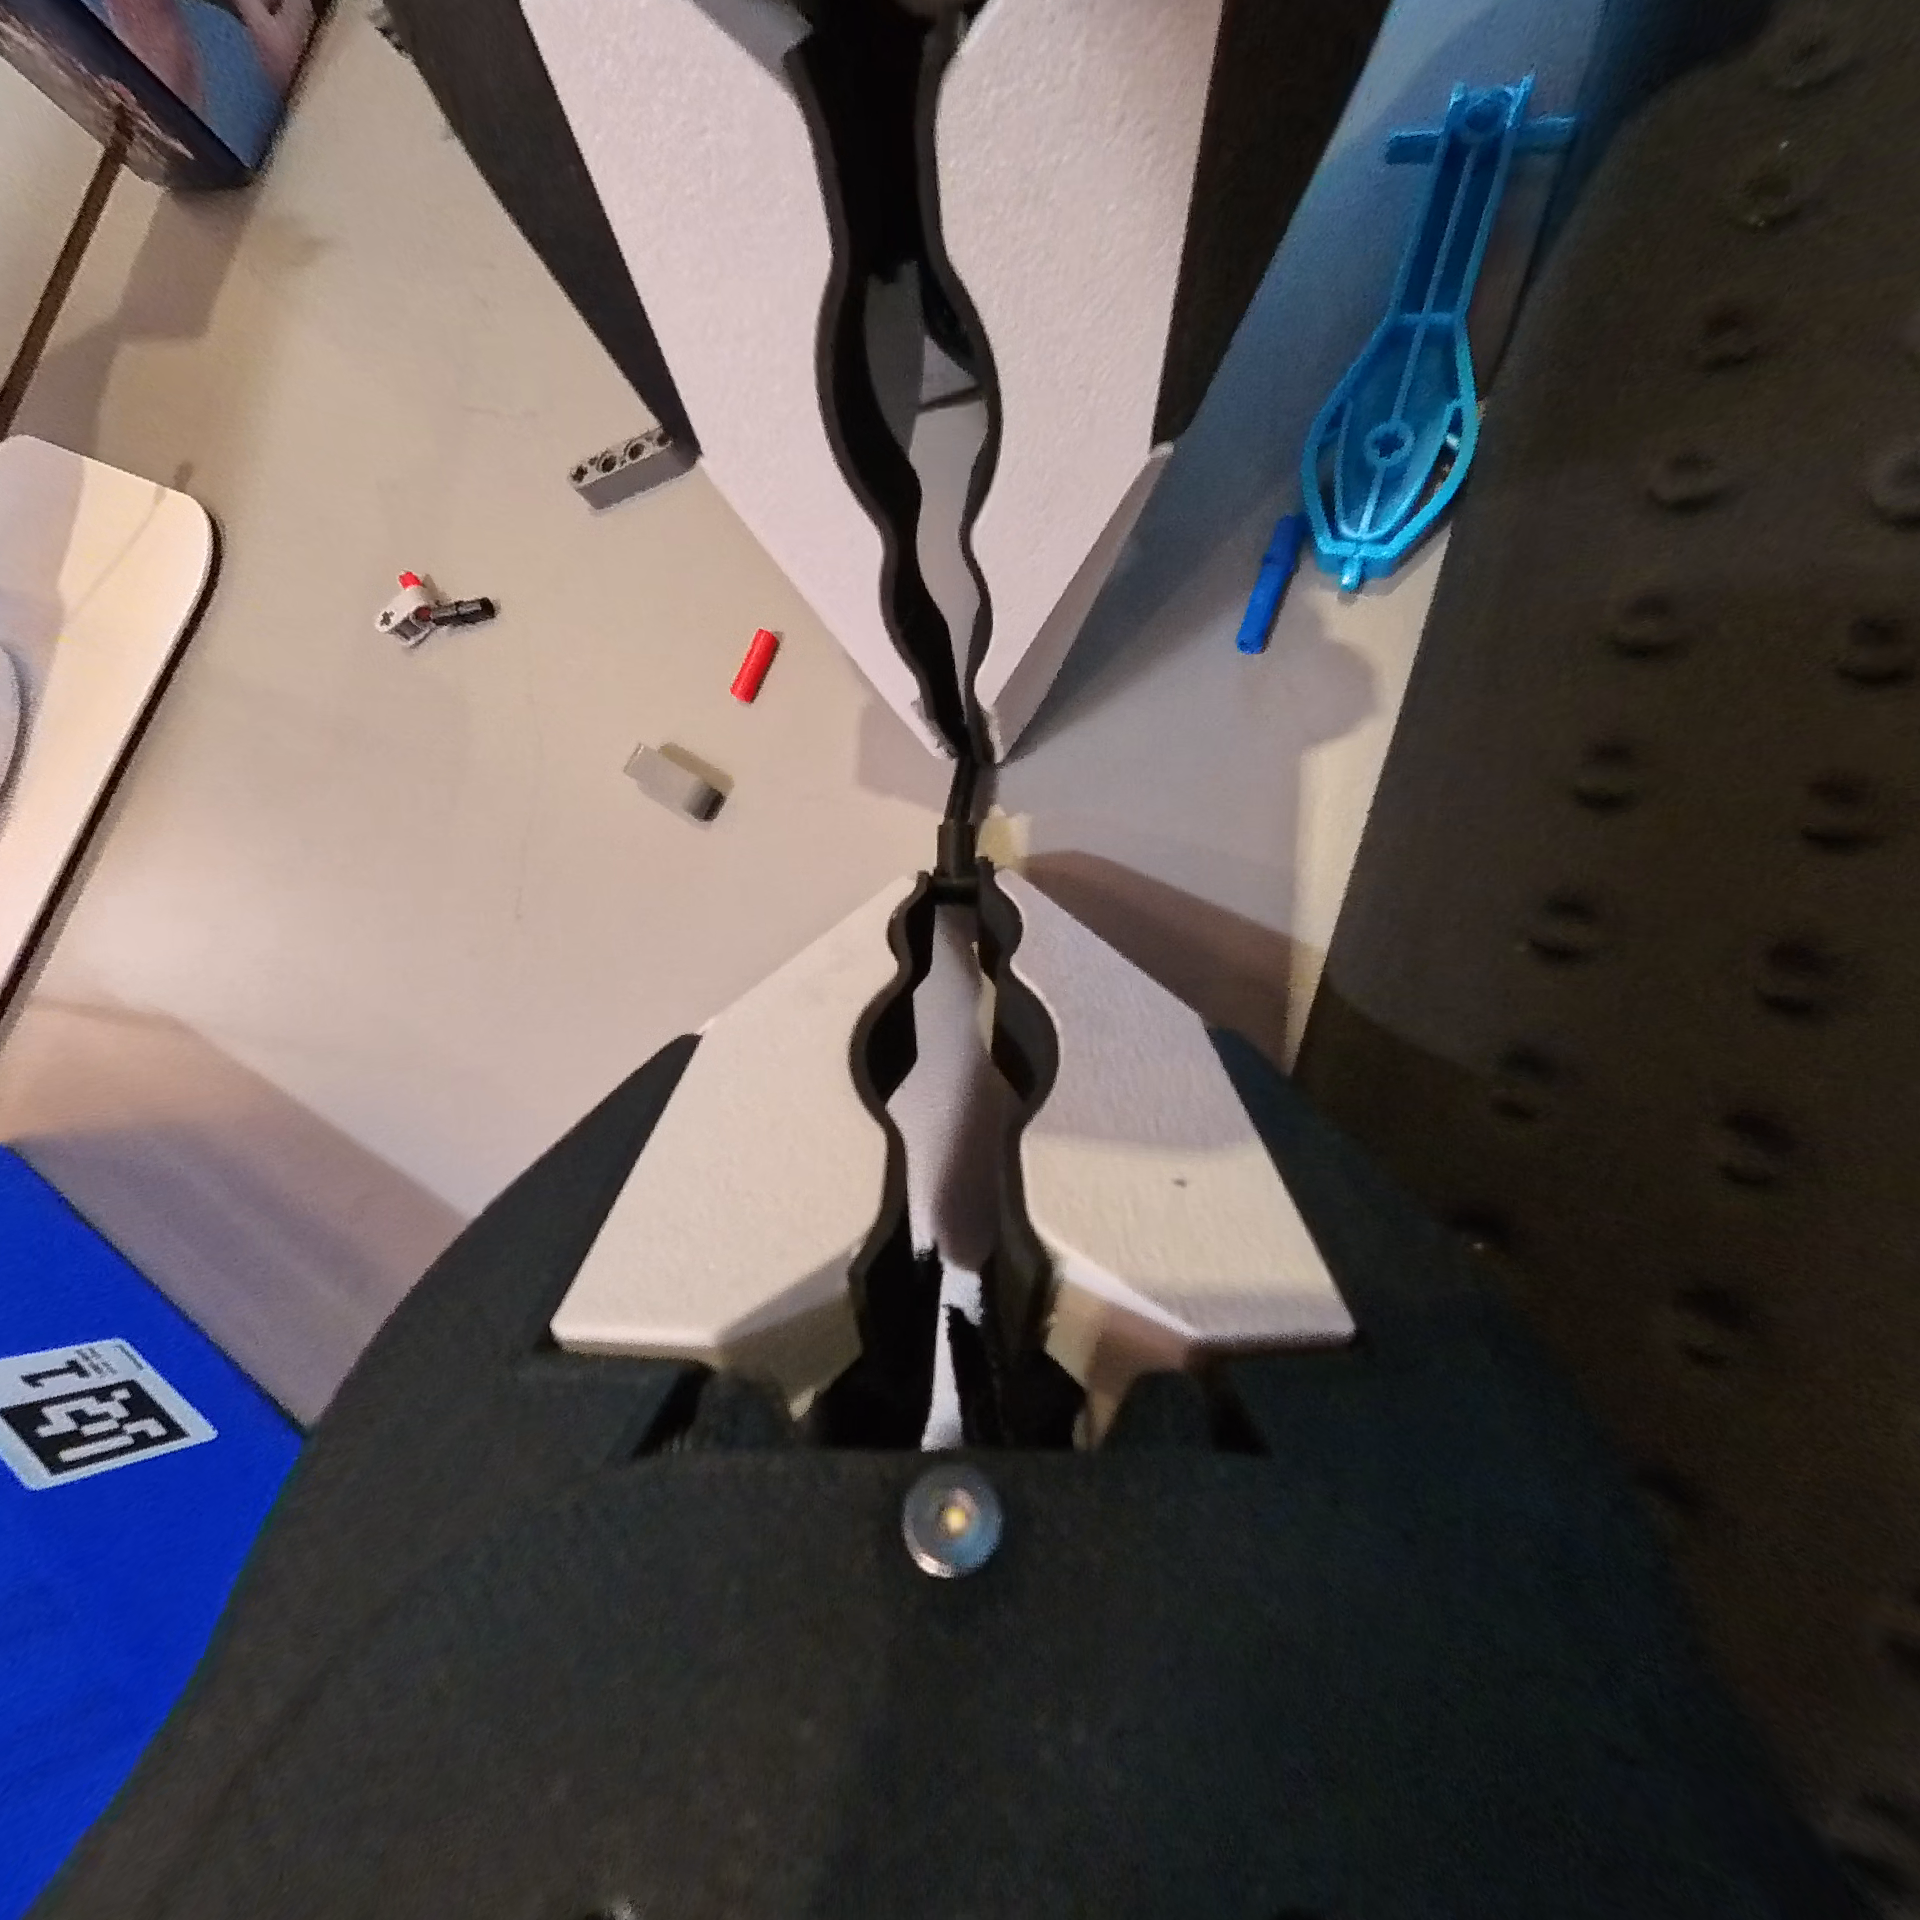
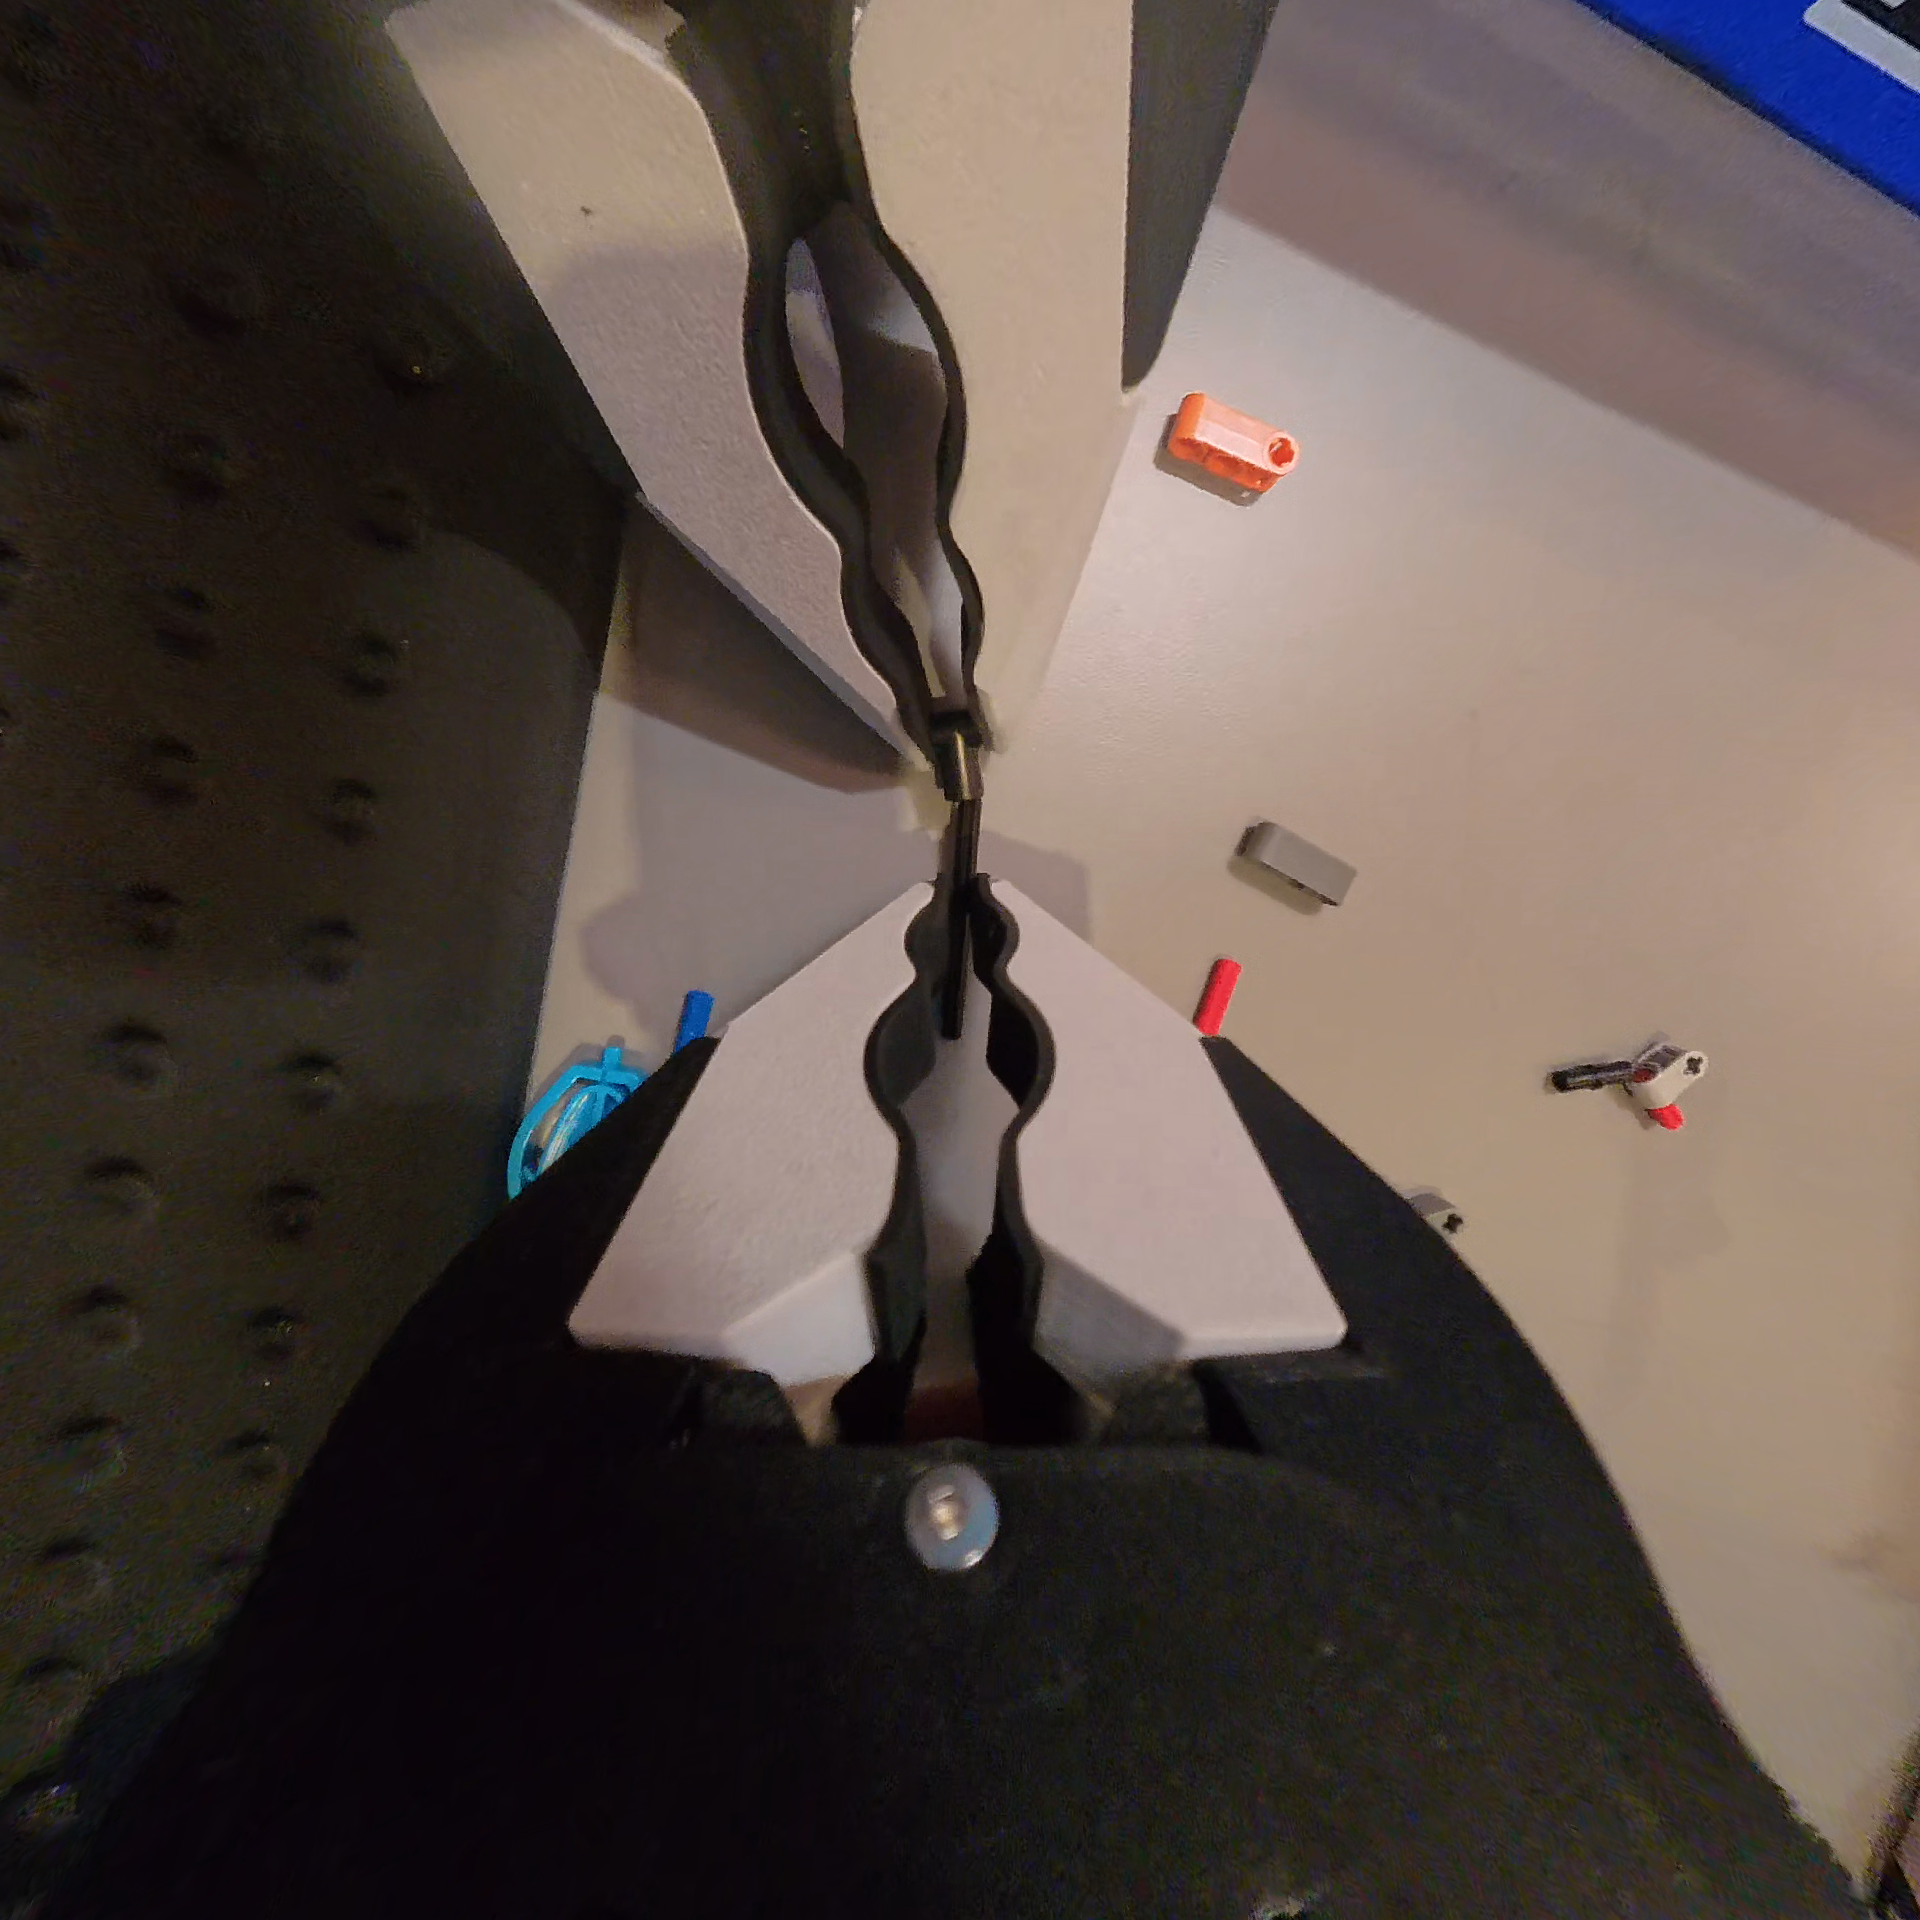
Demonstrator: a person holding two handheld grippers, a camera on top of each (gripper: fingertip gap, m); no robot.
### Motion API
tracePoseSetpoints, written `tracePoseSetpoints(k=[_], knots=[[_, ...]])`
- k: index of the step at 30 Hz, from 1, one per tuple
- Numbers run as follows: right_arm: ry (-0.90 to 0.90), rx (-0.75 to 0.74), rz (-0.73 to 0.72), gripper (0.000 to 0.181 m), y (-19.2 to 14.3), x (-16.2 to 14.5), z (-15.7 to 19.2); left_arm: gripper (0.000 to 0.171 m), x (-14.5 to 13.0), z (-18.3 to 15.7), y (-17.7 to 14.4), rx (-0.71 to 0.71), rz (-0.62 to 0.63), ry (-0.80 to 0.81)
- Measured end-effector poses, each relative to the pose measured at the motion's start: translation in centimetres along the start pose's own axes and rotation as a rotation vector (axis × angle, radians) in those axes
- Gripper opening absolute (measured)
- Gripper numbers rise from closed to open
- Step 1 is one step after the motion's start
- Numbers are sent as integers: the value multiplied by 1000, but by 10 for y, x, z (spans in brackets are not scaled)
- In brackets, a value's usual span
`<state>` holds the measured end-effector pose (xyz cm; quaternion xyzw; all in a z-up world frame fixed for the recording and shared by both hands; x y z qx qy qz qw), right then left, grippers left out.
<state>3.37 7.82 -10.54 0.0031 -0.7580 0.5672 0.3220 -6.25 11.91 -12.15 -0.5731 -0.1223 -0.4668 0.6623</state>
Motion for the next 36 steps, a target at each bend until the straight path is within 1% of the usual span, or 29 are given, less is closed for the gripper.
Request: tracePoseSetpoints(k=[6,12,16,18,23,25,32,36], knots=[[33,13,-37,0,-1,-2,1,5,1,-3,0,38,8,61],[27,42,-52,0,-2,-3,3,5,3,-10,0,101,41,202],[3,54,-68,0,-2,-3,4,5,3,-13,-1,108,35,285],[-18,50,-78,0,-2,-4,5,5,2,-12,-2,78,21,267],[-104,-31,-71,0,-2,-4,11,5,-1,-4,-2,-32,-33,91],[-145,-74,-72,0,-1,-4,14,5,-2,-3,-2,-67,-41,45],[-264,-213,-68,0,2,-7,25,5,-4,1,-1,-136,-70,-53],[-302,-271,-75,0,3,-8,29,5,-4,2,-1,-153,-72,-79]])
Point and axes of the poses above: each gripper's, where its closed fingertips meet, y out along the fingers, x out of its top, z = x × y across the jaws, the point moved 8 cm from there along -y, back along the fingers, and after that the axes turned 4 degrees about -z, right-handed, at the moved point
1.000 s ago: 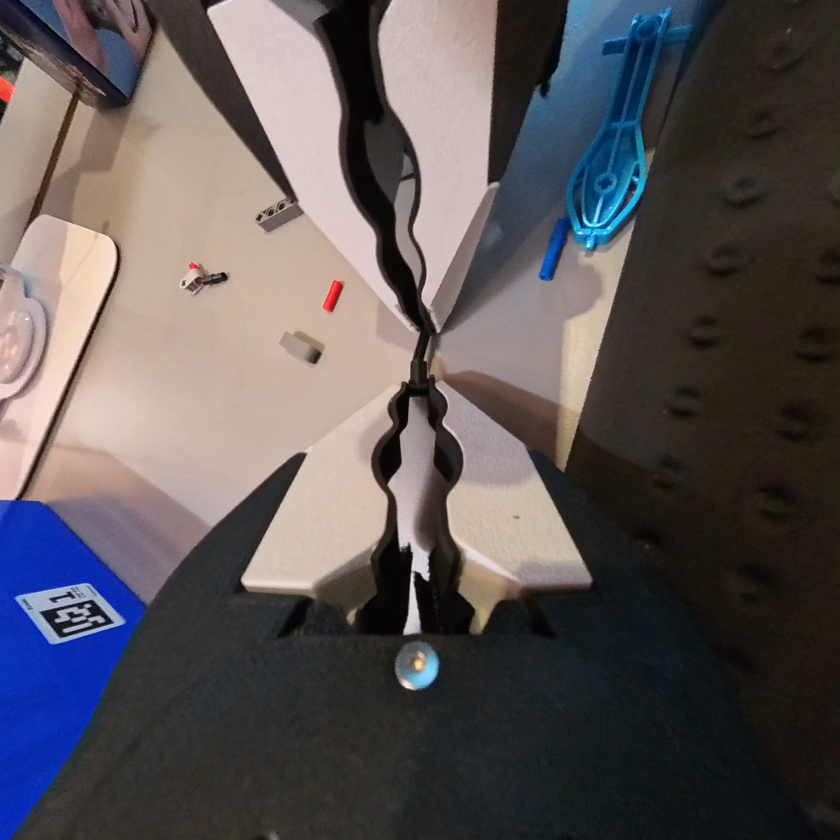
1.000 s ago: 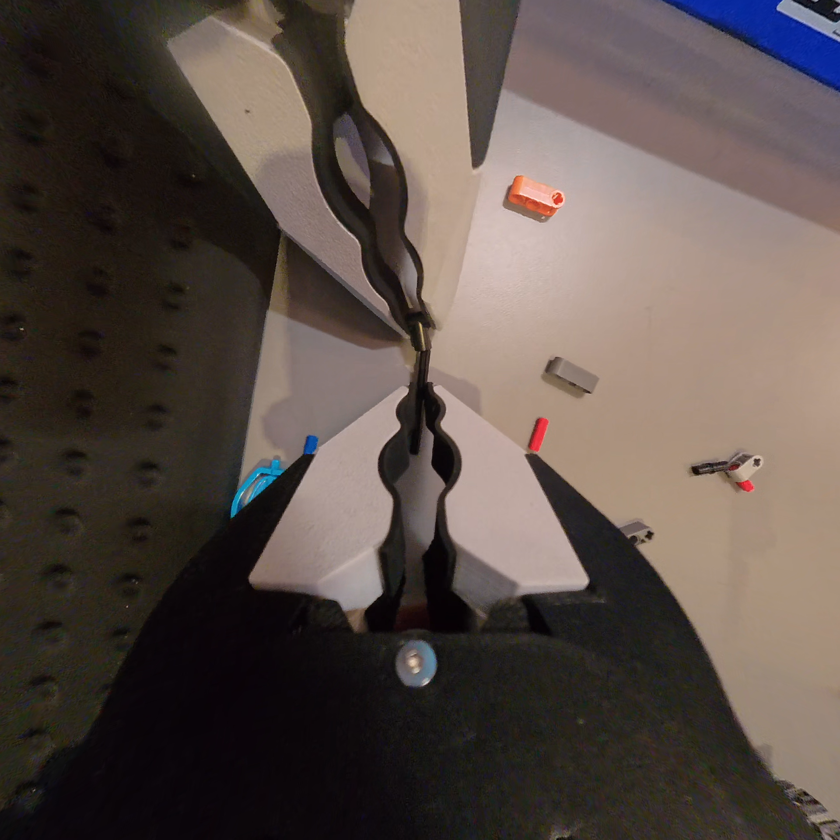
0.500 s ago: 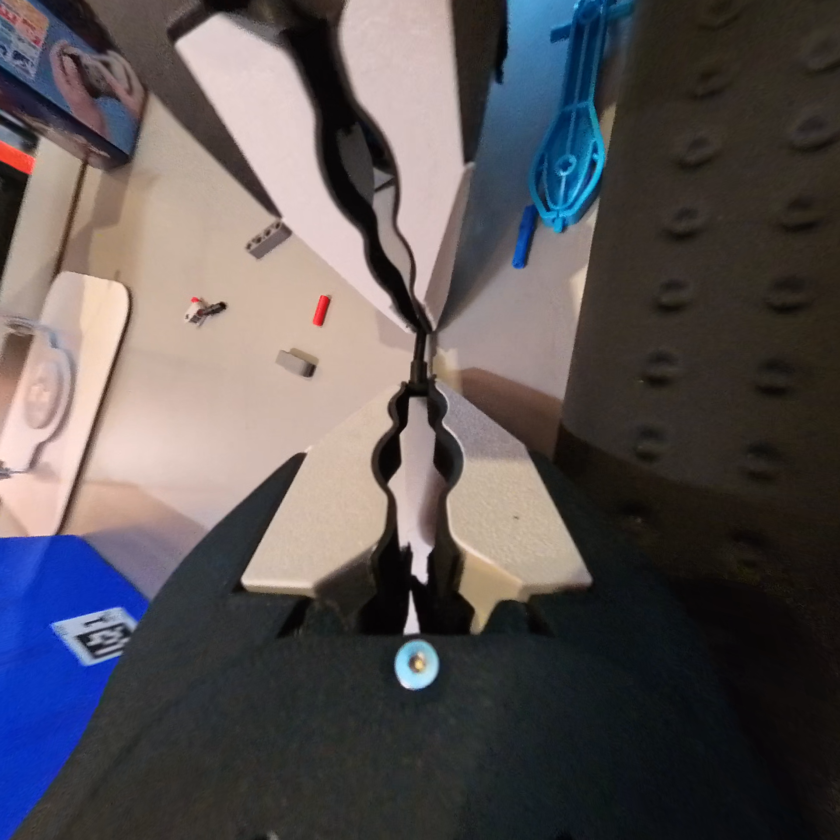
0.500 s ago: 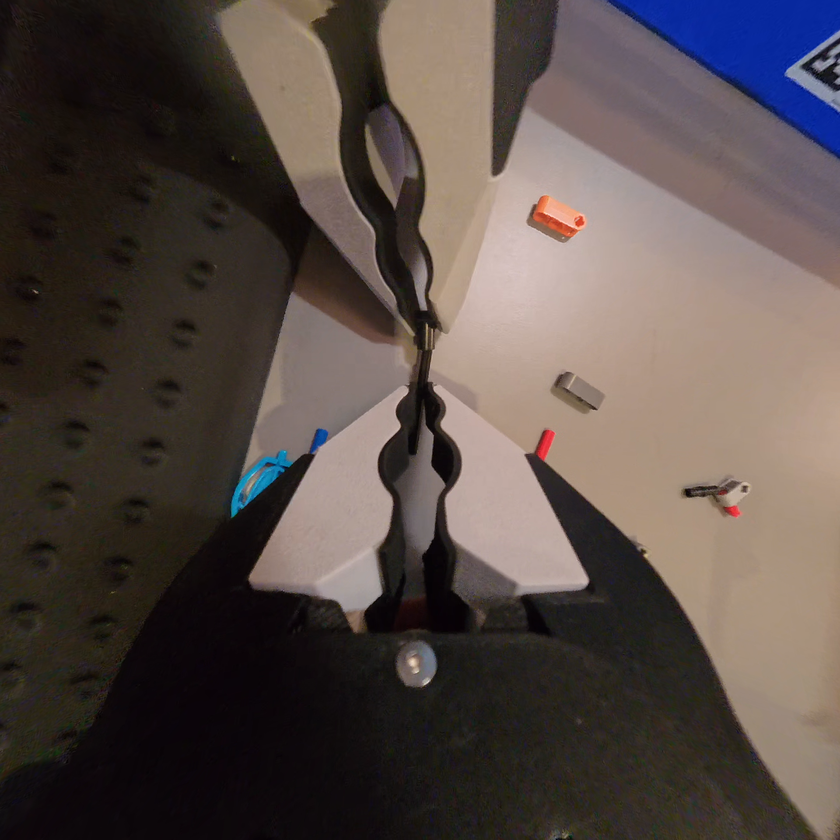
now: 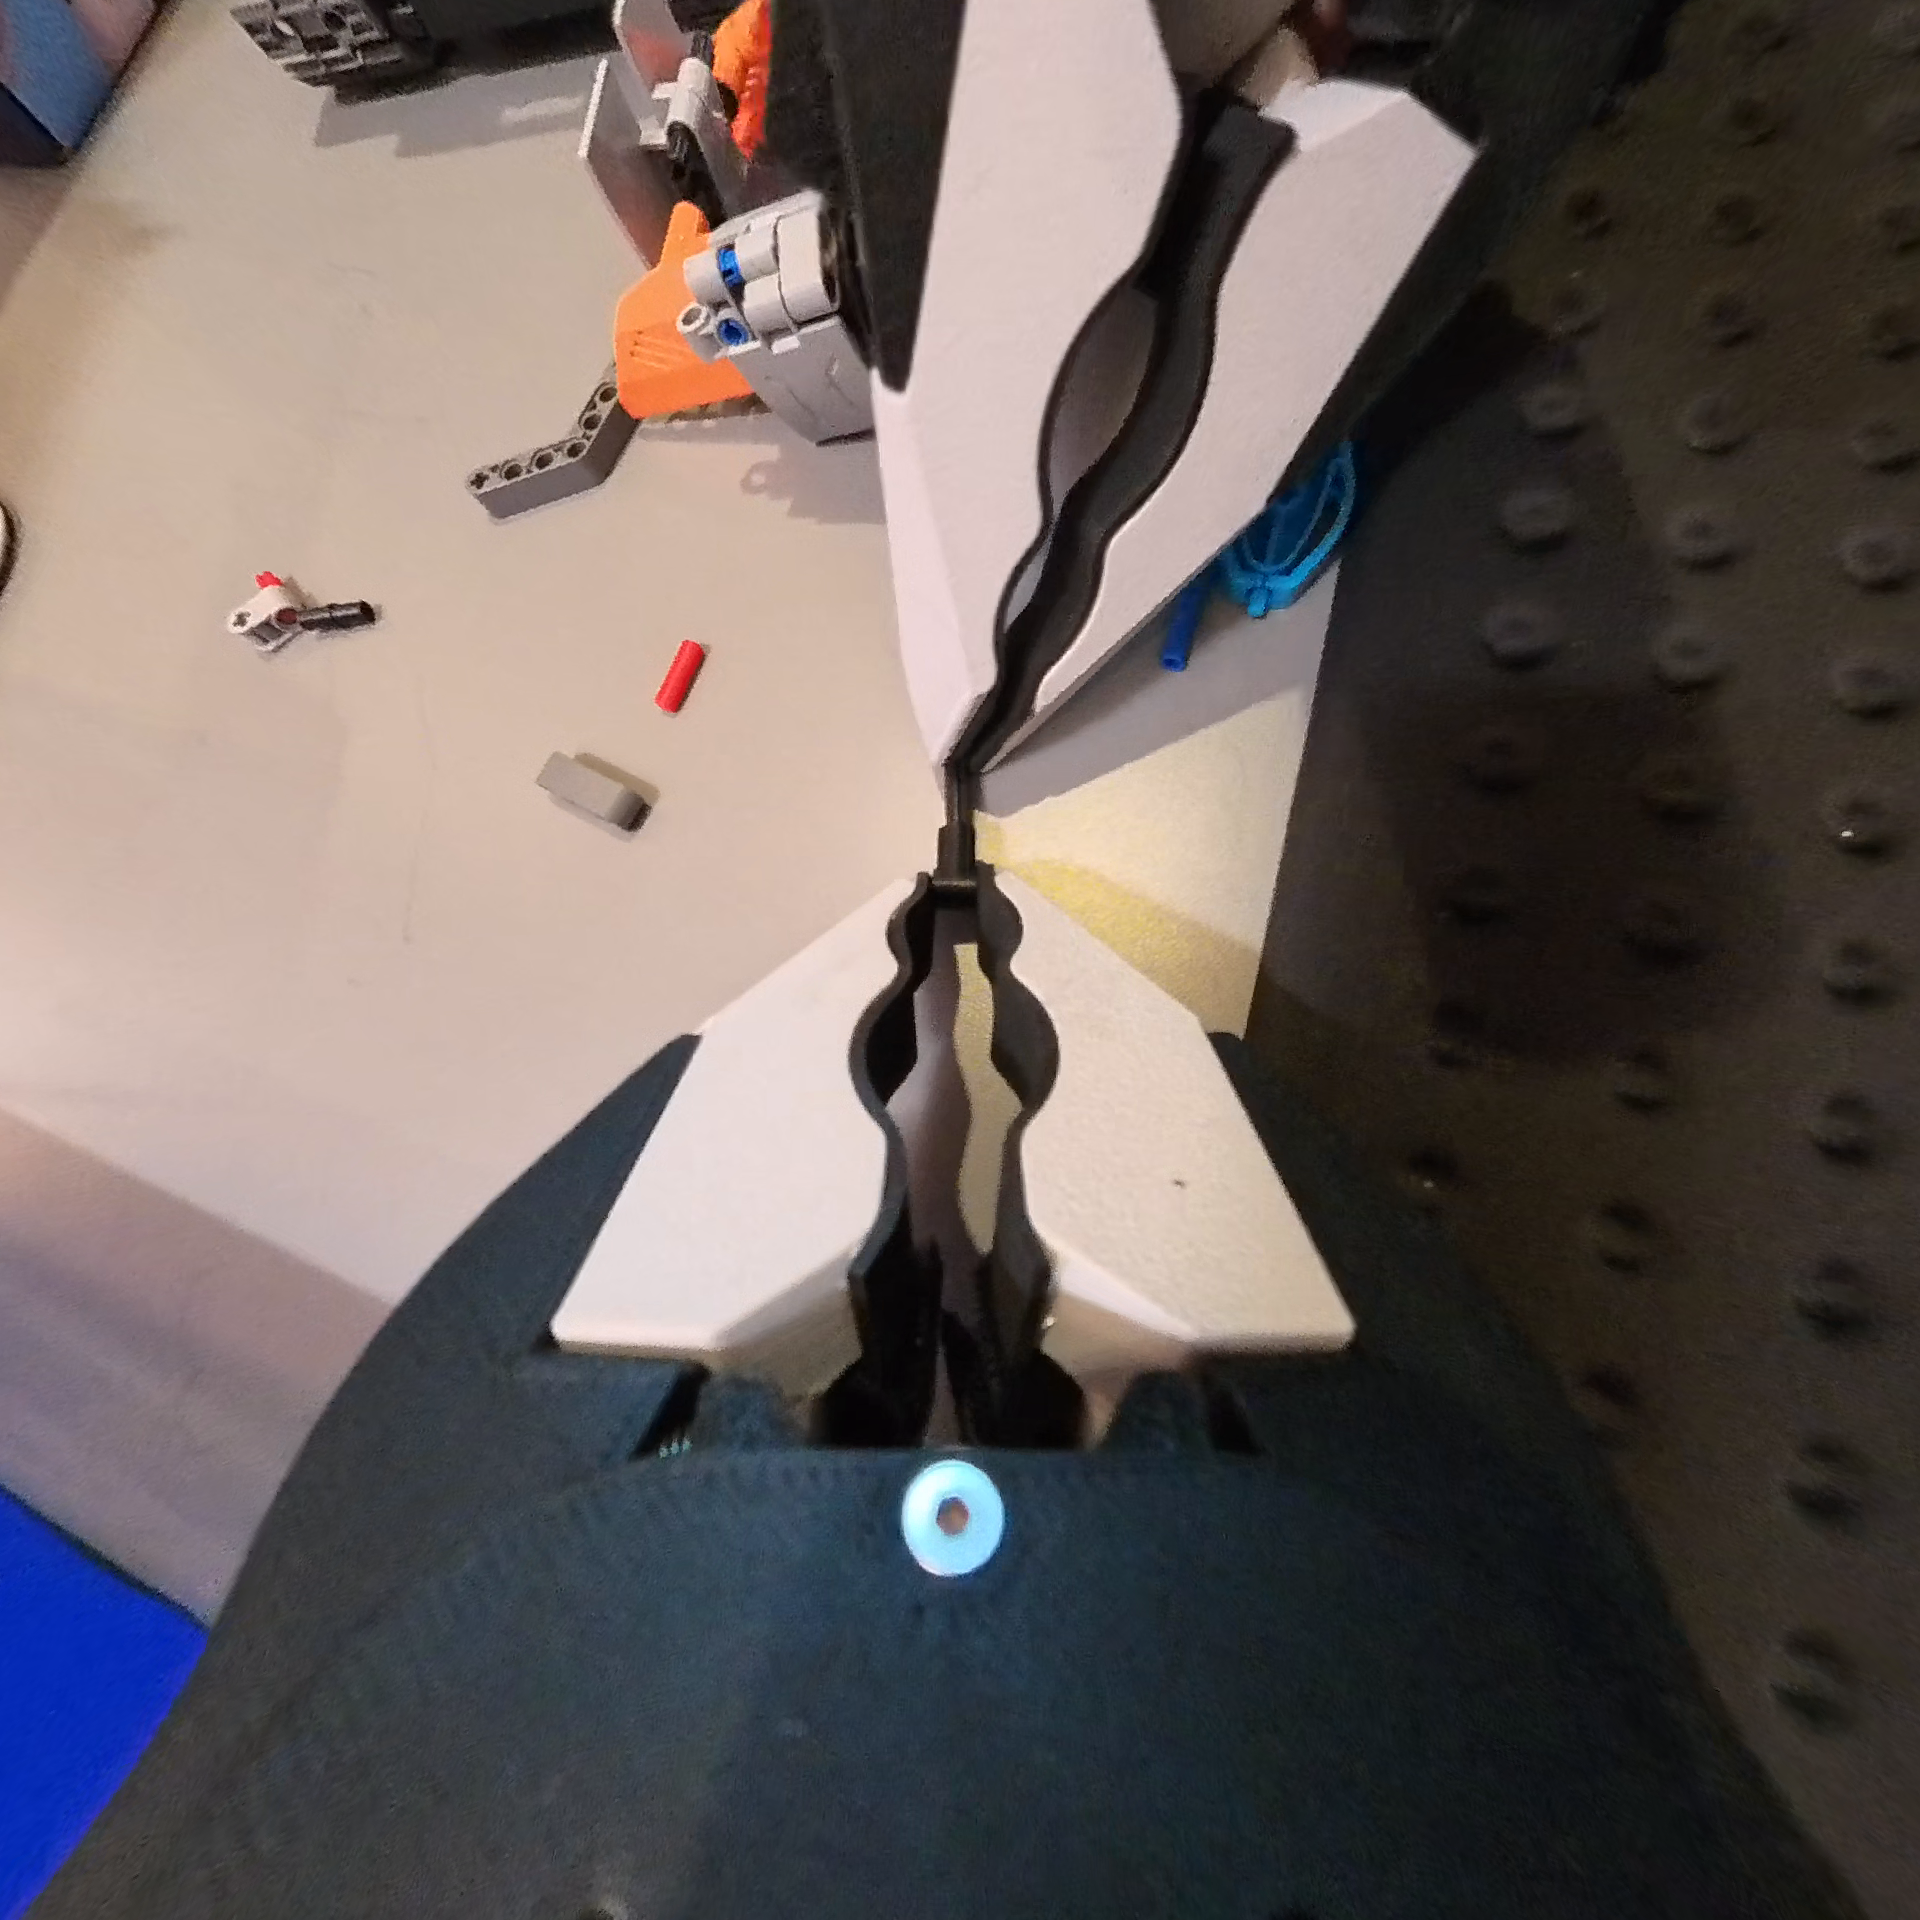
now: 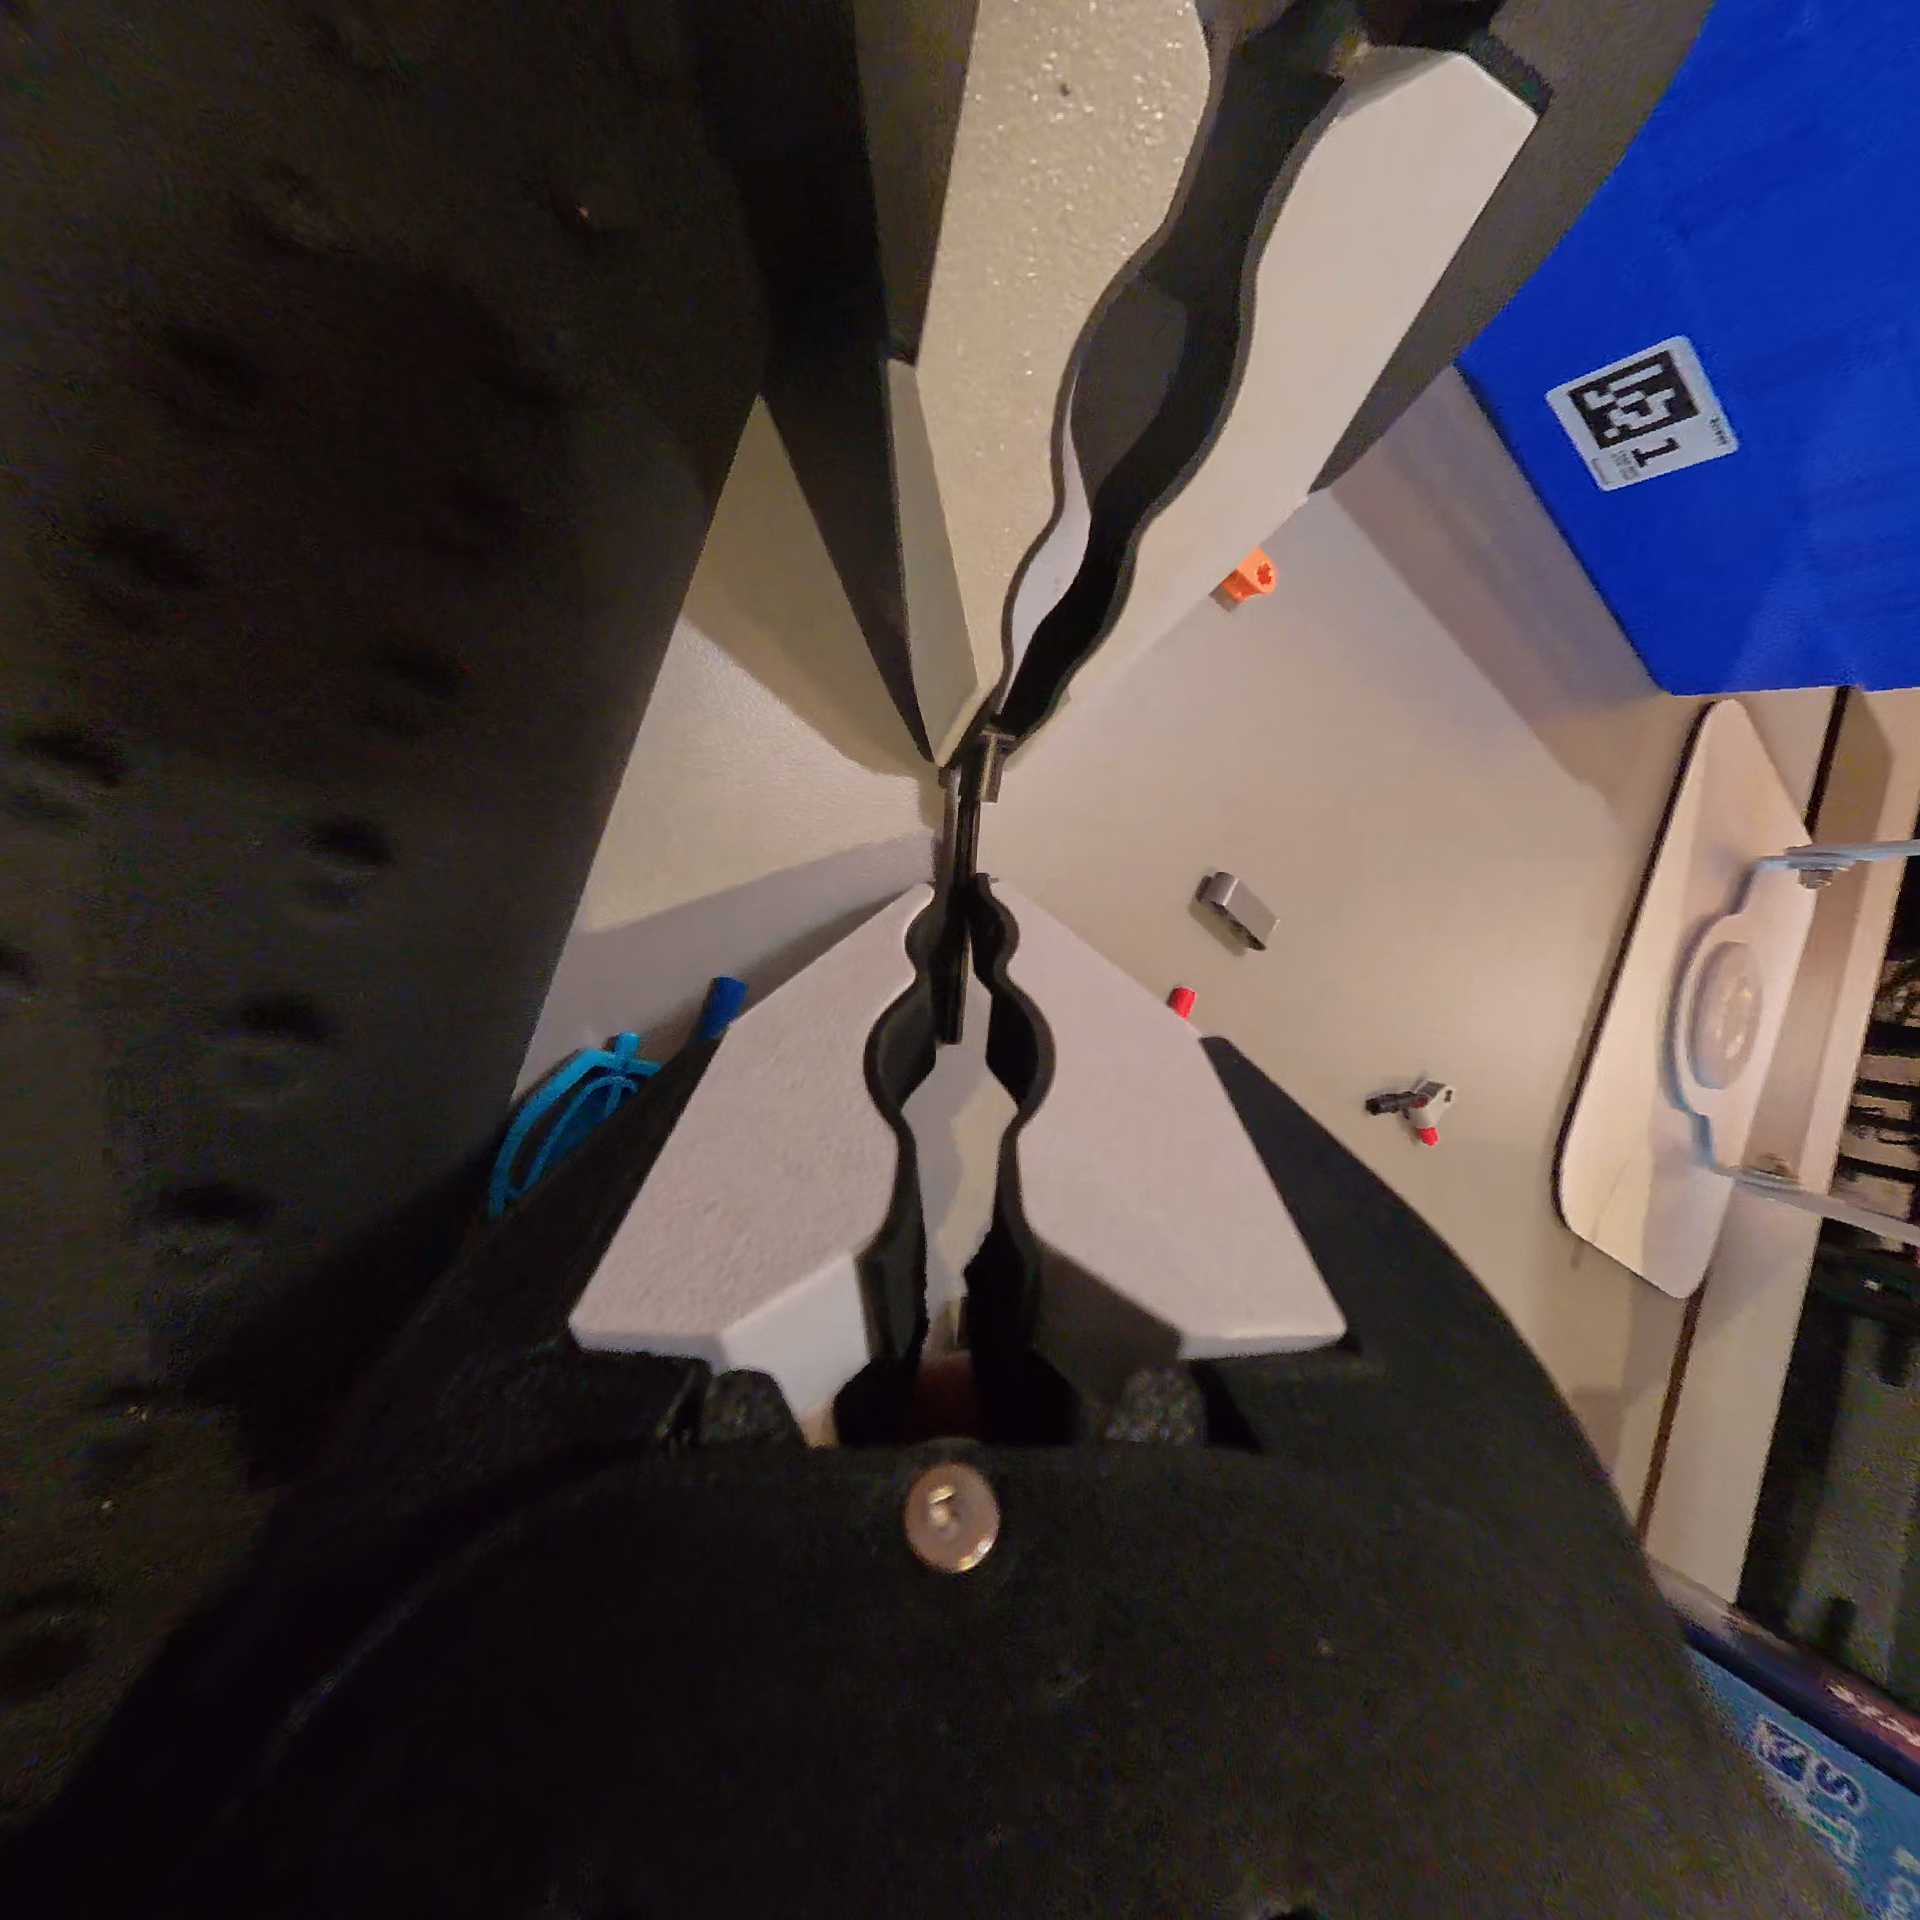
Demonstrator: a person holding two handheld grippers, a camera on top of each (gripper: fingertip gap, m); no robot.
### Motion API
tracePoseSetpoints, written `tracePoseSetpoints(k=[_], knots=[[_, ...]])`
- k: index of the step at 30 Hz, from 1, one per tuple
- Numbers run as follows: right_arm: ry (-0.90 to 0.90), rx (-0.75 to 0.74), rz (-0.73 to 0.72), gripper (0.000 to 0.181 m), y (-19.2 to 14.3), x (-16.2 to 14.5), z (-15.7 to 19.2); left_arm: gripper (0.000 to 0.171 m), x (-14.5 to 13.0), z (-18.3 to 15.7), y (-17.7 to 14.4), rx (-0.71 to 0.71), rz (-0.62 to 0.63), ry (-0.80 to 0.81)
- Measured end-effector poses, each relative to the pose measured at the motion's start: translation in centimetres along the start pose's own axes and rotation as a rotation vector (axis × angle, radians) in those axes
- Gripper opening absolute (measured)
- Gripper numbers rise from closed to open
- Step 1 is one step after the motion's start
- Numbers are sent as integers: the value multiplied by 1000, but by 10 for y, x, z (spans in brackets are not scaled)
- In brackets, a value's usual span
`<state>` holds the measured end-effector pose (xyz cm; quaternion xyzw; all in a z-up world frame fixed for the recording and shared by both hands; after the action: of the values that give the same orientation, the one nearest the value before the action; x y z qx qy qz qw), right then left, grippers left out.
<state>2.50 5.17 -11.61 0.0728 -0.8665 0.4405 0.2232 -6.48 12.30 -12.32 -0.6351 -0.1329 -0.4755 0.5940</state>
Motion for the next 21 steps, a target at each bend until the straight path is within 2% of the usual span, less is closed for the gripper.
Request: tracePoseSetpoints(k=[5,21], knots=[[-11,-38,-19,0,0,-2,2,5,-1,3,0,-36,3,-59],[127,-8,-106,0,-2,-9,-1,5,-1,4,1,-31,-2,-81]])
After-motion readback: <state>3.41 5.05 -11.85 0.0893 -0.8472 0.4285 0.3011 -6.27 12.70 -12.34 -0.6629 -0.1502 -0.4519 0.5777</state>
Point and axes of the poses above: each gripper's, where its closed fingertips meet, y out along the fingers, x out of its top, z = x × y across the jaws, the point moved 8 cm from there along -y, back along the fingers, and after that the axes turned 4 degrees about -z, right-handed, at the moved point
